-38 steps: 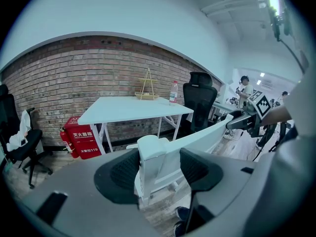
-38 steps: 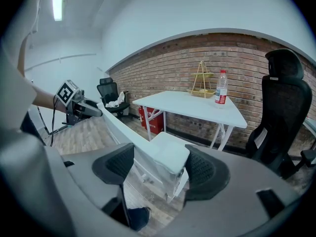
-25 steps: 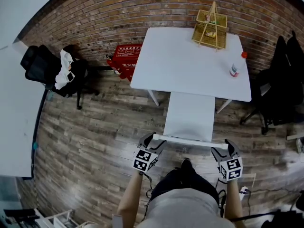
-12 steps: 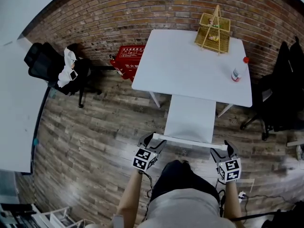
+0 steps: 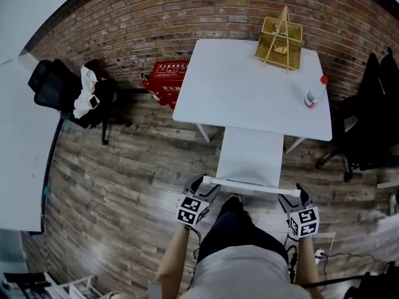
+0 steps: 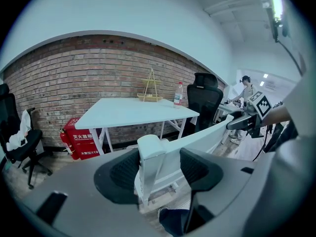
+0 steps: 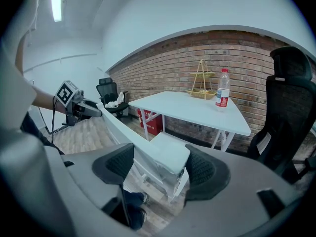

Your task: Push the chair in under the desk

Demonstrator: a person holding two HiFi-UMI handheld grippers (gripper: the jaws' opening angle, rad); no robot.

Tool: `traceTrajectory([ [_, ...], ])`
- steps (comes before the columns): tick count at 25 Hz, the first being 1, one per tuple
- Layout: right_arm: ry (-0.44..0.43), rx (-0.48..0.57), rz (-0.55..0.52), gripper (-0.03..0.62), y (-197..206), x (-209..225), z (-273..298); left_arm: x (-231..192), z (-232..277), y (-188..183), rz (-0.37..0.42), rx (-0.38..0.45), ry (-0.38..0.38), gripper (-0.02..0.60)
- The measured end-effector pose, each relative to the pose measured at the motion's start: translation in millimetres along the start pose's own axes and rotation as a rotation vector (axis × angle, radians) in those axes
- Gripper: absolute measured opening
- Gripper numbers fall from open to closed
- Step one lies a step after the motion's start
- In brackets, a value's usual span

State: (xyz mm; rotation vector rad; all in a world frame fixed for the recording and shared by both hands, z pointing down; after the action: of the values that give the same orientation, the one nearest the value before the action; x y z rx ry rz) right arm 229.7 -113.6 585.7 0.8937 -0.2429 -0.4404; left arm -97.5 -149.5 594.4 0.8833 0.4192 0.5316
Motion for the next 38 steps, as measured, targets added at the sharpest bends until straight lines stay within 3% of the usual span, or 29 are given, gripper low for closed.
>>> traceTrajectory([
  [38,0.021,-0.004,0.011,0.328,-58.4,43.5,66.8,-62.2,63.5,-57.0,0.013,-0.001,0.016,0.267],
])
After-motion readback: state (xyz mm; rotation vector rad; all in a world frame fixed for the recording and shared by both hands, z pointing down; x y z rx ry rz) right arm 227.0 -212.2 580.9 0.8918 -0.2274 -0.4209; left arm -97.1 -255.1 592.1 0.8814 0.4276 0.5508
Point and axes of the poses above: the fingertips, and each gripper's own axes: z forward along the fingers, x to its right, y out of its underside, the point moved 5 cm from there along -z, backward along the fingers, and after that the axes turned 2 degrees about y, right-handed, at the moved point
